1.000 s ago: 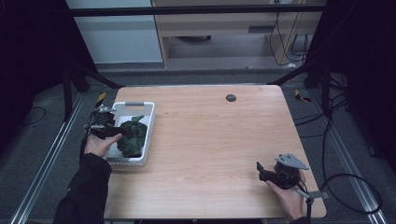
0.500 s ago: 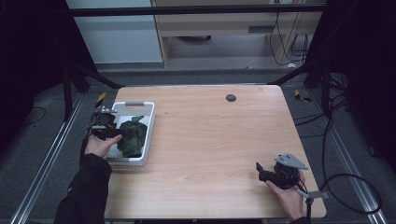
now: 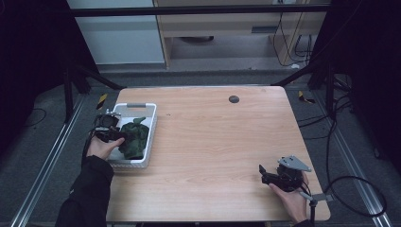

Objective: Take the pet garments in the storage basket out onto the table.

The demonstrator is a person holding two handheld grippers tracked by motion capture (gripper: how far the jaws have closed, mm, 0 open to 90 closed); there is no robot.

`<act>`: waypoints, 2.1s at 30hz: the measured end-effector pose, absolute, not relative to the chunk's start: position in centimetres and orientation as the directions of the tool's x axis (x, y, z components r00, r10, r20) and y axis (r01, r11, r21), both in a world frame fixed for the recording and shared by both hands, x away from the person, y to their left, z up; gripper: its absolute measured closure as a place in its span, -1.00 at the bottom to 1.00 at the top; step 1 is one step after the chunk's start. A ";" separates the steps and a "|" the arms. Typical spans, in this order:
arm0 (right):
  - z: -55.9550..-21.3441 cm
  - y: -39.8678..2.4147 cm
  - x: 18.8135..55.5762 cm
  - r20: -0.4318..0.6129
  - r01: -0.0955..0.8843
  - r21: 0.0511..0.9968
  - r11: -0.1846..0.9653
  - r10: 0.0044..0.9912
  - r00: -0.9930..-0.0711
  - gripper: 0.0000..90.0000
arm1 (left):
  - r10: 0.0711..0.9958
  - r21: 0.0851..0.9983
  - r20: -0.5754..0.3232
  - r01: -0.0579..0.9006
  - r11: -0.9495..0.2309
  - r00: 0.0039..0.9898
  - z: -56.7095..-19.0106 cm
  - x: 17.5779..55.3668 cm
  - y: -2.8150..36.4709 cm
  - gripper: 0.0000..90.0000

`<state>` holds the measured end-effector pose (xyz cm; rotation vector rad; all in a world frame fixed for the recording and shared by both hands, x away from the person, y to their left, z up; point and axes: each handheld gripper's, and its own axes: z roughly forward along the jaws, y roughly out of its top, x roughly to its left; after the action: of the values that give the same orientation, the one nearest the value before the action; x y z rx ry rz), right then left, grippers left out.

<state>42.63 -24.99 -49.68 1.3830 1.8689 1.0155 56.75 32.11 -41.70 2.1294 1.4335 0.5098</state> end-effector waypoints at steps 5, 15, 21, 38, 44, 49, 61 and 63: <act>-49.7 -25.0 42.7 -0.023 0.505 0.846 0.168 0.959 -0.281 -0.82 | 0.928 0.587 0.020 0.747 -0.311 0.371 -42.0 56.8 32.3 -0.11; -49.8 -24.9 42.7 -0.021 0.509 0.844 0.169 0.959 -0.283 -0.82 | 0.926 0.557 -0.005 0.770 -0.311 0.378 -42.5 57.1 32.3 0.12; -49.8 -24.9 42.7 -0.023 0.508 0.844 0.172 0.958 -0.285 -0.82 | 0.928 0.540 -0.025 0.787 -0.300 0.371 -42.8 57.2 32.4 0.34; -49.8 -24.9 42.7 -0.029 0.507 0.843 0.178 0.957 -0.287 -0.82 | 0.928 0.581 -0.035 0.763 -0.284 0.372 -41.9 56.4 32.7 0.61; -49.8 -24.9 42.7 -0.027 0.507 0.844 0.175 0.958 -0.286 -0.82 | 0.928 0.621 -0.032 0.735 -0.273 0.372 -40.7 55.6 32.9 0.62; -49.7 -24.9 42.6 -0.025 0.506 0.845 0.173 0.958 -0.285 -0.82 | 0.926 0.652 -0.023 0.708 -0.272 0.377 -39.4 54.8 33.2 0.63; -49.8 -24.9 42.6 -0.028 0.506 0.845 0.175 0.958 -0.285 -0.82 | 0.926 0.729 -0.027 0.641 -0.240 0.376 -36.4 52.8 34.2 0.63; -49.8 -24.8 42.7 -0.028 0.507 0.844 0.175 0.958 -0.284 -0.82 | 0.925 0.737 -0.030 0.634 -0.235 0.379 -36.2 52.6 34.2 0.63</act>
<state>42.65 -24.84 -49.80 1.3788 1.8759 1.0064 52.57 34.25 -36.15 1.9672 1.3397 0.5534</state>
